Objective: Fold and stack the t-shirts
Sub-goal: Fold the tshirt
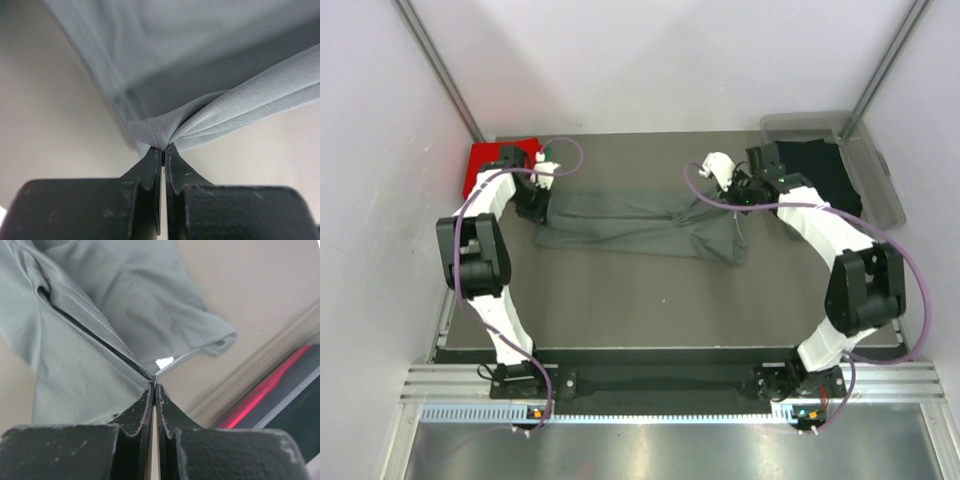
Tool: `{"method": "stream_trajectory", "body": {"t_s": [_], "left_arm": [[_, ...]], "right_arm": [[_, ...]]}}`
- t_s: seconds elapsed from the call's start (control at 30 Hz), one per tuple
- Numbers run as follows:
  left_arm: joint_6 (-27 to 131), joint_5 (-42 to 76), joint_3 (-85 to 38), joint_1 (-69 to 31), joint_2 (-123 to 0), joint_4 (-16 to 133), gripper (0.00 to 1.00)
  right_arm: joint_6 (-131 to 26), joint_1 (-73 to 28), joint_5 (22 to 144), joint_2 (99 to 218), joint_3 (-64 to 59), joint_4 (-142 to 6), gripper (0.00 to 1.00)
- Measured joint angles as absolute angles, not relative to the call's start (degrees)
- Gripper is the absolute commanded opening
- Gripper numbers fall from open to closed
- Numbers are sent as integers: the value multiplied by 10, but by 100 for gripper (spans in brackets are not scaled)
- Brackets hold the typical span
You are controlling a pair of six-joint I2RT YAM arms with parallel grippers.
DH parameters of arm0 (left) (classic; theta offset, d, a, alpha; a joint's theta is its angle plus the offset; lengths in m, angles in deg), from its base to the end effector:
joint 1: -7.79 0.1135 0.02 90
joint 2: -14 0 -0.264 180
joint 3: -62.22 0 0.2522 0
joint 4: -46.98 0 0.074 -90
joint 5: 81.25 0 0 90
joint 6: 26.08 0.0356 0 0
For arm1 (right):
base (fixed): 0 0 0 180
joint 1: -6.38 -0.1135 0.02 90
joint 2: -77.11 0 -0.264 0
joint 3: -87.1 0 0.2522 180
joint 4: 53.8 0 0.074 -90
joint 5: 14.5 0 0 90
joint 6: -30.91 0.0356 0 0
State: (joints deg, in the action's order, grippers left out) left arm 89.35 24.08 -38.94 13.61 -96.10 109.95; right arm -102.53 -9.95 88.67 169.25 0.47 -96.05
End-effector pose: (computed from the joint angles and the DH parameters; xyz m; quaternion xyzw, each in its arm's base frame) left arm 0.3924 0.0305 0.2193 0.1873 0.9609 -0.0849 0.1855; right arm 0.3374 0.1073 0.2727 -0.4976 0.7829 0.0201 0.3730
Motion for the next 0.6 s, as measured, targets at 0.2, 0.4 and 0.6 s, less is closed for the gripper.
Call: {"method": "stream_trajectory", "body": {"t_s": [0.2, 0.4, 0.6], "left_arm": [[884, 241, -461, 116, -1023, 1099, 0], [875, 236, -460, 116, -1026, 1096, 0], [869, 225, -431, 117, -1021, 1085, 0]], "right_arm": [[-1019, -97, 887, 1765, -76, -955, 0], [-1019, -97, 885, 1832, -142, -957, 0], [-1019, -97, 881, 1874, -180, -963, 0]]}}
